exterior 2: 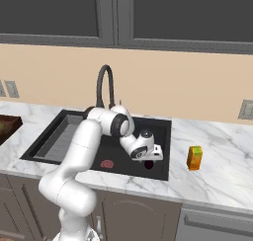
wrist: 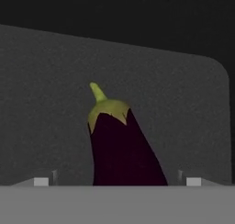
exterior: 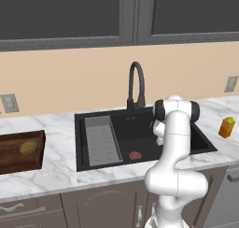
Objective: Pick up all produce items and place them in the sink. Turn on the sink faucet to wash them. Then turn the sink off and put them in the tray.
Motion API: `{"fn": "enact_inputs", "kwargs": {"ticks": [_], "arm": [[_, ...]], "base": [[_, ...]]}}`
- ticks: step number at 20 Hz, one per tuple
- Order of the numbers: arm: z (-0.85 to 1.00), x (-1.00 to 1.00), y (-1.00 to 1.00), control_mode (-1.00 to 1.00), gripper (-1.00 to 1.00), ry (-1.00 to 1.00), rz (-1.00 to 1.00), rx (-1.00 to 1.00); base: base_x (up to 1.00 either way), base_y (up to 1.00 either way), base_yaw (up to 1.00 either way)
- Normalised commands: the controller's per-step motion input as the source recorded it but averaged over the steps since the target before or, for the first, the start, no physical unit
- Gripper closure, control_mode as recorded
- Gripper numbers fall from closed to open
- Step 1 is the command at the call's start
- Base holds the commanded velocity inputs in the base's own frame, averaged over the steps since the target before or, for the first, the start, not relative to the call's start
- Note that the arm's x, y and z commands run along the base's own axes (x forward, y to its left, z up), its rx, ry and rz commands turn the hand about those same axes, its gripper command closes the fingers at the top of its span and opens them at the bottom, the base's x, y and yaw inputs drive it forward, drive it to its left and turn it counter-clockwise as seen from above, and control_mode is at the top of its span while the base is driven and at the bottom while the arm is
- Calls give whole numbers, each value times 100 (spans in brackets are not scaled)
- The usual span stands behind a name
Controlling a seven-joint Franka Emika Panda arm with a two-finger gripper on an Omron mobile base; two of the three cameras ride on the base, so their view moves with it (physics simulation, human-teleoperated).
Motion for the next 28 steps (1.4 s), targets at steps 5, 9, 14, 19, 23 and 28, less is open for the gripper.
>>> {"fn": "enact_inputs", "kwargs": {"ticks": [5, 9, 14, 19, 23, 28], "arm": [[-32, 12, 0, -100, 100, 0, 2, 0], [-21, 3, 0, -100, 100, 0, 0, 0], [1, -12, 1, -100, 100, -4, 0, 0], [50, -33, 5, -100, 100, -9, 0, 0], [62, -31, 0, -100, 100, -6, 0, 0], [65, -36, 0, -100, 100, -8, 0, 0]], "base": [[0, 0, 0], [0, 0, 0], [0, 0, 0], [0, 0, 0], [0, 0, 0], [0, 0, 0]]}}
